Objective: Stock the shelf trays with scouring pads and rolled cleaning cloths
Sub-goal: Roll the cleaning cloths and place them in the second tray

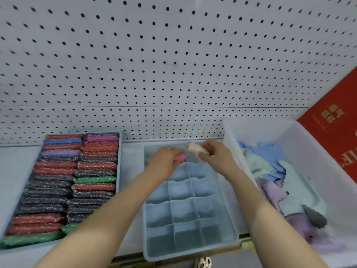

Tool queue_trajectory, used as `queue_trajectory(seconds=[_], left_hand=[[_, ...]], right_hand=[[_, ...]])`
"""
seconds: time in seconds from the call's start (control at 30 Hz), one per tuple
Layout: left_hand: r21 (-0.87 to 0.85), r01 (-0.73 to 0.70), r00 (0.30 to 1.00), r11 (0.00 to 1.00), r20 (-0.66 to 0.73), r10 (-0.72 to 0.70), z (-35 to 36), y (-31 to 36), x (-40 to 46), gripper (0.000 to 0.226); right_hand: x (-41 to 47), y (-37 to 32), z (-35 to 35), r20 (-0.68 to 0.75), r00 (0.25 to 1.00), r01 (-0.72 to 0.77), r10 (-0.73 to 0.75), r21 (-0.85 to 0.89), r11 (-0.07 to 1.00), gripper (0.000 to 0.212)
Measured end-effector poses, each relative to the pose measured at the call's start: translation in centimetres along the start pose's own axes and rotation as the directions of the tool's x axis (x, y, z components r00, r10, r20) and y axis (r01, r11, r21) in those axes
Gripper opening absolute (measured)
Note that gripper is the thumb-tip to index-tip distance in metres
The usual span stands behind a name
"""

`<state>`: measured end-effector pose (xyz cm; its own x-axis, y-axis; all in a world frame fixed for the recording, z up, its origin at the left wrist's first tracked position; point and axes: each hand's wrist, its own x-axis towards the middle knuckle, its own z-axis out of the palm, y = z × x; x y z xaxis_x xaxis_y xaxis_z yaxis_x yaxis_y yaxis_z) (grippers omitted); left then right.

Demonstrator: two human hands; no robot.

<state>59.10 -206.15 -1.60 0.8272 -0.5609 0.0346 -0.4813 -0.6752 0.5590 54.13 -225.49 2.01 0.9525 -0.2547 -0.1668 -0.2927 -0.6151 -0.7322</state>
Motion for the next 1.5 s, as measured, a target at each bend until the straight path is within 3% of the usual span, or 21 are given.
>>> queue_trajectory(seconds=[0.1,0.23,0.33,0.43,0.53,0.63,0.77,0.83,0.93,1.03,1.1,1.2,1.3,1.4,1.5], left_hand=[[0.015,-0.025,0.999,1.0,-0.047,0.026,1.0,-1.2,-0.3,0.021],[0.029,-0.035,0.999,0.999,-0.041,0.036,1.1,-1.6,-0.5,0.029],[0.008,-0.041,0.998,0.999,-0.038,0.042,0.9,-1.3,-0.7,0.025],[-0.008,-0.046,0.999,0.999,-0.029,0.046,1.1,-1.6,-0.7,0.024],[-0.044,-0.022,0.999,0.999,-0.028,0.02,1.4,-1.9,-0.7,0.032],[-0.063,-0.013,0.999,0.998,-0.032,0.011,1.6,-2.0,-0.7,0.039],[-0.062,-0.026,0.998,0.998,-0.062,0.022,1.8,-2.0,-0.6,0.042],[-0.046,-0.033,0.997,0.998,-0.065,0.03,1.9,-2.1,-0.6,0.041],[-0.053,-0.033,0.997,0.998,-0.072,0.029,2.0,-2.0,-0.7,0.037],[-0.043,-0.031,0.996,0.999,-0.09,0.027,1.9,-2.0,-0.7,0.028],[-0.035,-0.049,0.995,0.998,-0.093,0.045,1.7,-2.0,-0.6,0.02],[-0.033,-0.054,0.993,0.998,-0.103,0.05,1.1,-1.1,-0.3,0.017],[-0.041,-0.048,0.989,0.998,-0.142,0.042,0.8,1.2,-0.3,0.02],[-0.076,-0.08,0.979,0.994,-0.191,0.064,1.3,5.0,-0.4,0.025],[-0.183,-0.102,0.977,0.978,-0.204,0.064,2.3,9.8,-0.4,0.026]], right_hand=[[0.2,1.0,2.5,-0.112,0.977,0.129,-0.183,-0.379,0.917,0.014],[0.4,0.6,3.7,-0.167,0.956,0.092,-0.241,-0.609,0.788,0.022],[0.7,-0.4,3.9,-0.147,0.922,0.115,-0.358,-0.779,0.617,0.045],[1.6,-0.6,3.8,-0.074,0.926,0.138,-0.37,-0.847,0.513,0.046],[1.9,-1.3,3.4,0.132,0.965,0.225,-0.225,-0.858,0.462,0.026],[2.4,-1.6,3.0,0.149,0.978,0.2,-0.143,-0.856,0.476,0.017],[2.5,-2.0,3.4,0.192,0.967,0.25,-0.167,-0.833,0.493,0.018],[2.3,-2.0,4.2,0.209,0.967,0.253,-0.149,-0.868,0.427,0.022],[2.4,-1.2,4.8,0.178,0.963,0.256,-0.203,-0.84,0.477,0.035],[2.3,-1.5,4.5,0.23,0.957,0.291,-0.178,-0.788,0.543,0.024],[1.7,-2.0,3.5,0.189,0.962,0.272,-0.197,-0.728,0.629,0.023],[-0.4,-2.4,-0.1,0.047,0.957,0.266,-0.285,-0.524,0.809,0.03],[-3.3,0.1,-5.1,-0.245,0.915,0.225,-0.32,-0.349,0.91,0.025],[-5.0,5.7,-10.3,-0.375,0.915,0.022,-0.146,-0.316,0.948,0.024],[-4.6,10.7,-13.0,-0.253,0.965,-0.176,0.074,-0.411,0.894,0.039]])
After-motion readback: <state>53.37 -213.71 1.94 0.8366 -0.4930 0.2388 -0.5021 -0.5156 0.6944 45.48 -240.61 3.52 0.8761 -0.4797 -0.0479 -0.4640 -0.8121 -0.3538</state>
